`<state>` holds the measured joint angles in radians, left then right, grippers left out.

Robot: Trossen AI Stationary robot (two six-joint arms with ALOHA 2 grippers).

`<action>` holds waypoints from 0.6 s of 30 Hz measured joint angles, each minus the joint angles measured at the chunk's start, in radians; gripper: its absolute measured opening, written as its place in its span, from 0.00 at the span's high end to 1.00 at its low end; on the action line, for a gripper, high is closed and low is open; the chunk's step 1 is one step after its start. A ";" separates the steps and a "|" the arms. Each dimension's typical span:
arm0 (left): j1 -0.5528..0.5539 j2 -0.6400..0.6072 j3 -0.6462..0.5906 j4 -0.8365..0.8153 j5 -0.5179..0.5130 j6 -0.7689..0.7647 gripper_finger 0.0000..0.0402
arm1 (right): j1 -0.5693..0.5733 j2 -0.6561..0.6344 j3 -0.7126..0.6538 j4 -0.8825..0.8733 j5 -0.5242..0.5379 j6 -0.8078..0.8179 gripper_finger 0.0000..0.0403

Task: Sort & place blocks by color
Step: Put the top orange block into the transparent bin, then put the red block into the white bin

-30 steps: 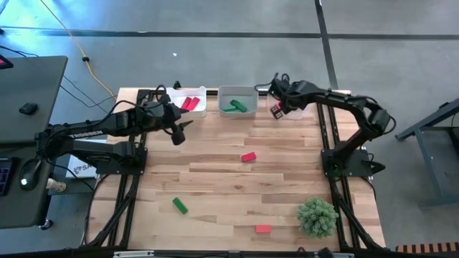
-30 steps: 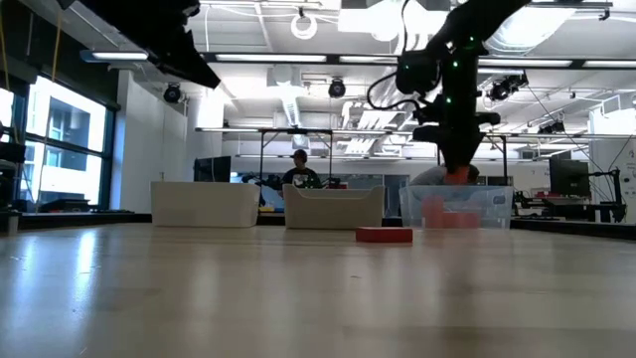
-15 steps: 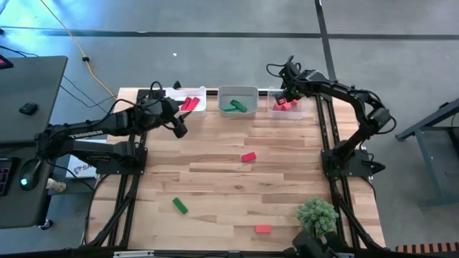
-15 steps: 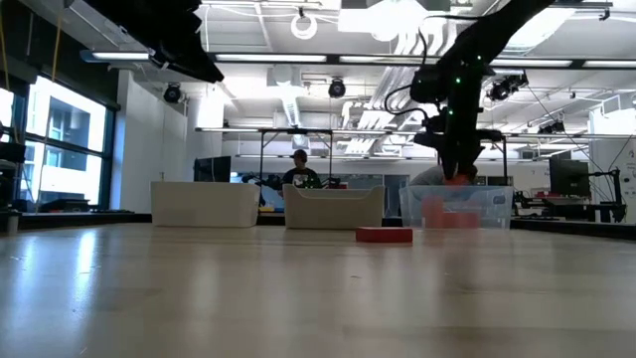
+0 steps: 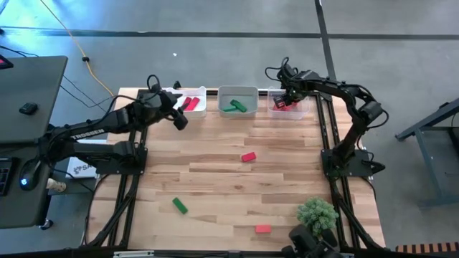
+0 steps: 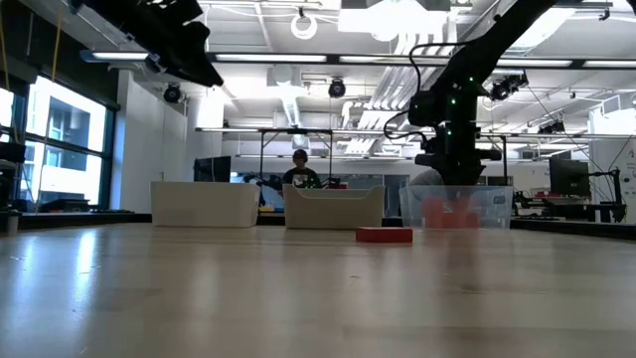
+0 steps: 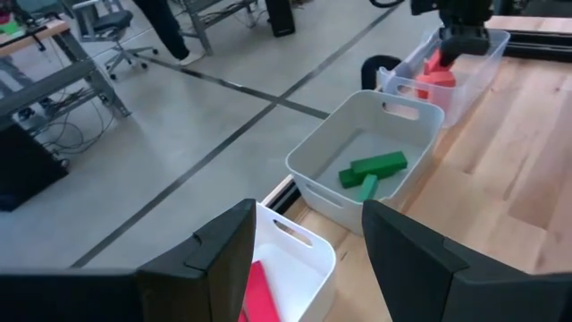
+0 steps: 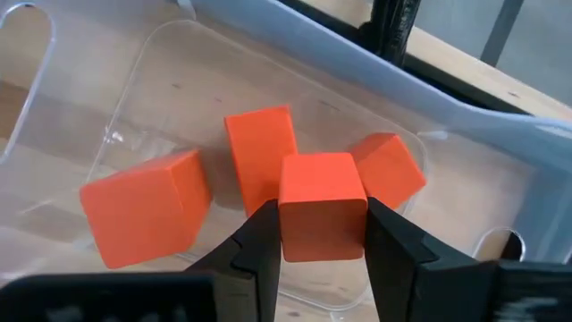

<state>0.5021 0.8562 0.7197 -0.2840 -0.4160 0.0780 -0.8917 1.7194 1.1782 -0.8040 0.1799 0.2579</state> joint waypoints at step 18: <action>0.017 -0.001 0.000 -0.011 0.022 0.000 0.51 | -0.005 0.005 0.004 -0.013 -0.031 -0.035 0.54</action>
<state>0.5194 0.8555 0.7197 -0.2955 -0.3939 0.0780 -0.8963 1.7245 1.1819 -0.8173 0.1493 0.2232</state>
